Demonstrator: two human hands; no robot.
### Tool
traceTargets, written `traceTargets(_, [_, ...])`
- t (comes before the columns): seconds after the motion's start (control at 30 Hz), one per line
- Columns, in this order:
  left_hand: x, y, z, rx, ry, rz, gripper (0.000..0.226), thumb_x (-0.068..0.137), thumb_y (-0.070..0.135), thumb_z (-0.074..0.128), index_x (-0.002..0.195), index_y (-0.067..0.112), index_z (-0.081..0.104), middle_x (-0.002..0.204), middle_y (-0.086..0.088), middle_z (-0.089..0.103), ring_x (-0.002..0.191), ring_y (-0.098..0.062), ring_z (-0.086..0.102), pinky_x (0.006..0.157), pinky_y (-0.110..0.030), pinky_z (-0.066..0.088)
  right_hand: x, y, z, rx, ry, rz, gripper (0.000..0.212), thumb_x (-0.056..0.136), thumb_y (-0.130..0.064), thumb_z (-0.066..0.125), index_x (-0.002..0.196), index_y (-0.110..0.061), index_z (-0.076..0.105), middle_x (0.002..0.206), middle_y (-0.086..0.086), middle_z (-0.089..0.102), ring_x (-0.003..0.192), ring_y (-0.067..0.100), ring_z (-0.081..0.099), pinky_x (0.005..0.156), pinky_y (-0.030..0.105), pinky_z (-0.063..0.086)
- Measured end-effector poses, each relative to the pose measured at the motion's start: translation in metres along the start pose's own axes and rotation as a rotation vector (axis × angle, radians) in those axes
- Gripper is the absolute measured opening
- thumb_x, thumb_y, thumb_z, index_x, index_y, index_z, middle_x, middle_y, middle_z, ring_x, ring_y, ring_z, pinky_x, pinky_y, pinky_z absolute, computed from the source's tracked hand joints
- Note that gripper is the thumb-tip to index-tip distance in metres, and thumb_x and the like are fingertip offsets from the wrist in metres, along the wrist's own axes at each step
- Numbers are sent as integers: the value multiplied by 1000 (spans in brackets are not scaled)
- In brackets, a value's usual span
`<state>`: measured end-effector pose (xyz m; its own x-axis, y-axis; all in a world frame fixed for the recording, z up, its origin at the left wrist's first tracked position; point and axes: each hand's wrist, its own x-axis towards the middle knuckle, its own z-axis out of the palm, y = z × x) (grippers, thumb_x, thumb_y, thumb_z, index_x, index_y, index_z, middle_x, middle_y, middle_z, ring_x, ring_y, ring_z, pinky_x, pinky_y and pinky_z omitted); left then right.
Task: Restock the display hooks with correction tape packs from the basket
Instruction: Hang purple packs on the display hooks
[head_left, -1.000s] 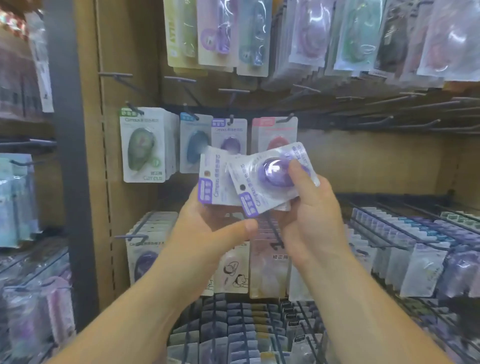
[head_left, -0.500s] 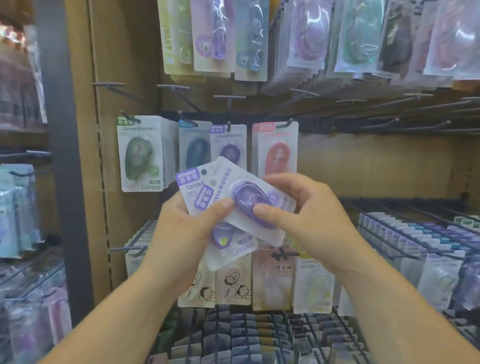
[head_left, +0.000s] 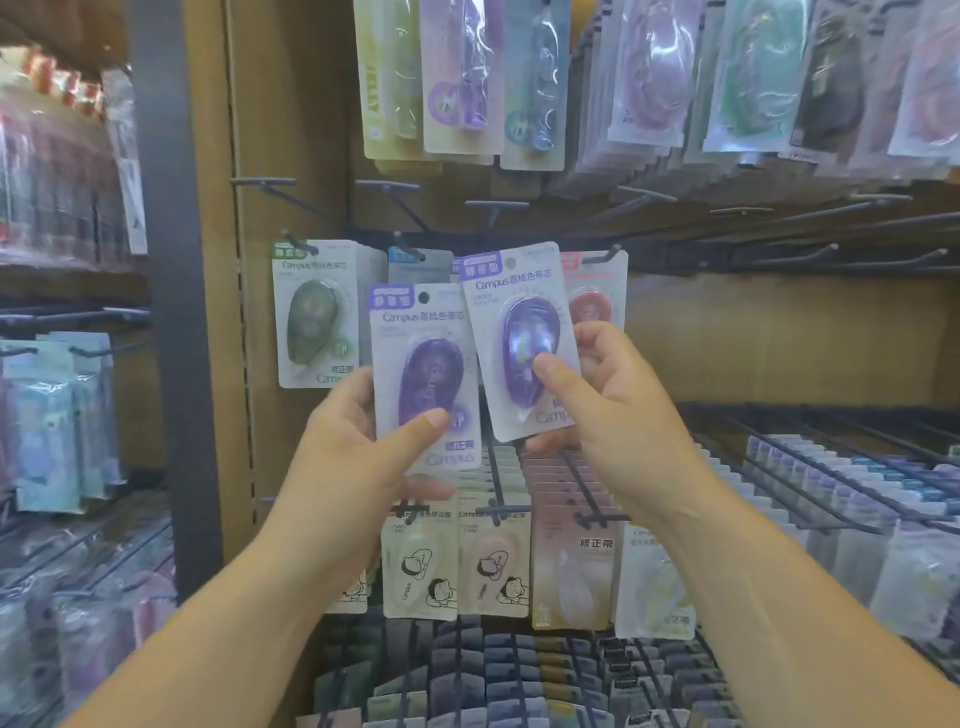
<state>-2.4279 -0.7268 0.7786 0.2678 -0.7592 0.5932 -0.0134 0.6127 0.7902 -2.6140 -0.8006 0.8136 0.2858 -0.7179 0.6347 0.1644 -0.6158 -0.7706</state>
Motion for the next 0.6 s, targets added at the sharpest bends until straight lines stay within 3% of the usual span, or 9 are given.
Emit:
traceTargets(0.17, [3,2,-14,33,129,73,20,98,18,68,116,25,74,104,-3,80,77,-20,71,52,-27,59,17,-1,4,-80,22,-12,22,101,-27,63,120,-20,53,108,-1,75,88,17,76,60,36,61])
traceTargets(0.4, [5,9,-23,49,221,115,6,104,33,61,109,31,64,85,-5,76,47,-24,64,38,-26,49,22,0,4,-132,31,-28,26,100,-31,65,121,-21,54,110,-6,73,87,16,76,58,34,59])
traceTargets(0.6, [4,15,-18,48,74,110,15,92,40,64,103,31,68,80,-6,72,43,-22,56,38,-26,44,20,1,5,-145,37,-20,25,100,-33,65,119,-22,55,103,-1,74,76,18,75,53,30,56])
